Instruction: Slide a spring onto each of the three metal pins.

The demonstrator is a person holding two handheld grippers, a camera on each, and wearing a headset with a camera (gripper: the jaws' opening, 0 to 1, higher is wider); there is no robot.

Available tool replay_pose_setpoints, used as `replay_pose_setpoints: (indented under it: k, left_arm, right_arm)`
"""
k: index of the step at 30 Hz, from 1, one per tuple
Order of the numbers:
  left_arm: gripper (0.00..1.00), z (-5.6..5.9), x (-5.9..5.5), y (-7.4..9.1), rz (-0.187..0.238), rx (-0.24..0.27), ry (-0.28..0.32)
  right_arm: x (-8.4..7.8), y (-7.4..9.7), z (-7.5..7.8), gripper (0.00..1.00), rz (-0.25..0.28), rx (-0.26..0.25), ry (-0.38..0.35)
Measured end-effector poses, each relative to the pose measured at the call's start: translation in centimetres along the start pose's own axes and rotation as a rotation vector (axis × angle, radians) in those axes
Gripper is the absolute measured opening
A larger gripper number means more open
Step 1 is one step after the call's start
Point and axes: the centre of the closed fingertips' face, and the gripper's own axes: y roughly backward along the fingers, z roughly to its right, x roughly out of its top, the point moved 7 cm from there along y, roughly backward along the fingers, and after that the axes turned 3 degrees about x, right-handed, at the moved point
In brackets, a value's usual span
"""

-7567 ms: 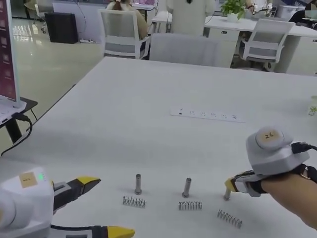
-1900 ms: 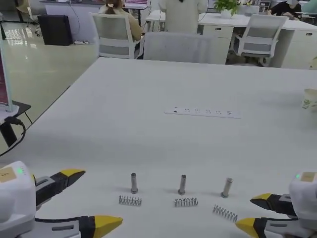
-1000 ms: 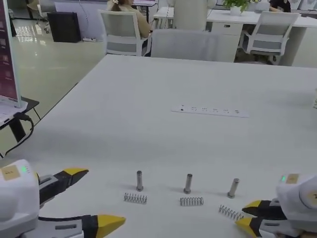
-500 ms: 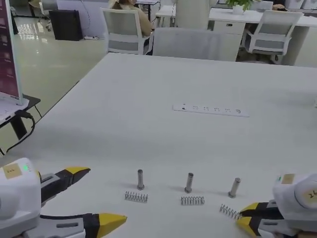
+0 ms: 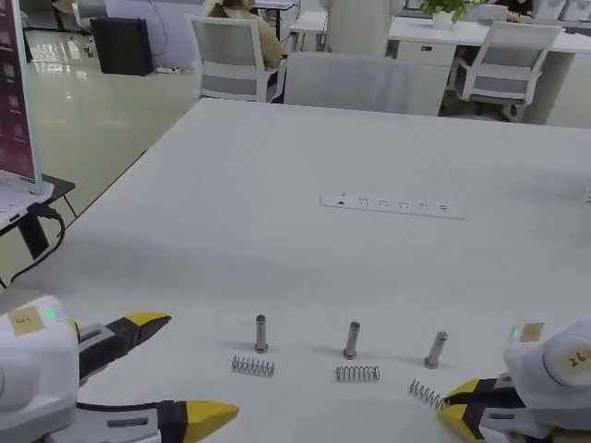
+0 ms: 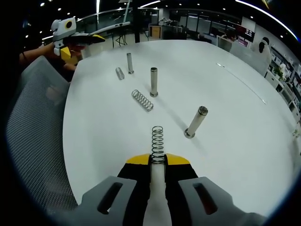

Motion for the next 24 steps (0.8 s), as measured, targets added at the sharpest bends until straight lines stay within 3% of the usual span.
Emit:
replay_pose_setpoints:
  k: [17, 24]
  left_arm:
    - [0.76, 2.0, 0.0, -1.2, -0.008, -0.088, -0.030]
    - [0.74, 3.2, 0.3, -1.7, -0.006, -0.141, -0.059]
  right_arm:
    - [1.1, 1.5, -0.7, 0.08, -0.023, -0.004, 0.031]
    - [2.1, 2.2, -2.0, 0.08, -0.023, 0.012, 0.059]
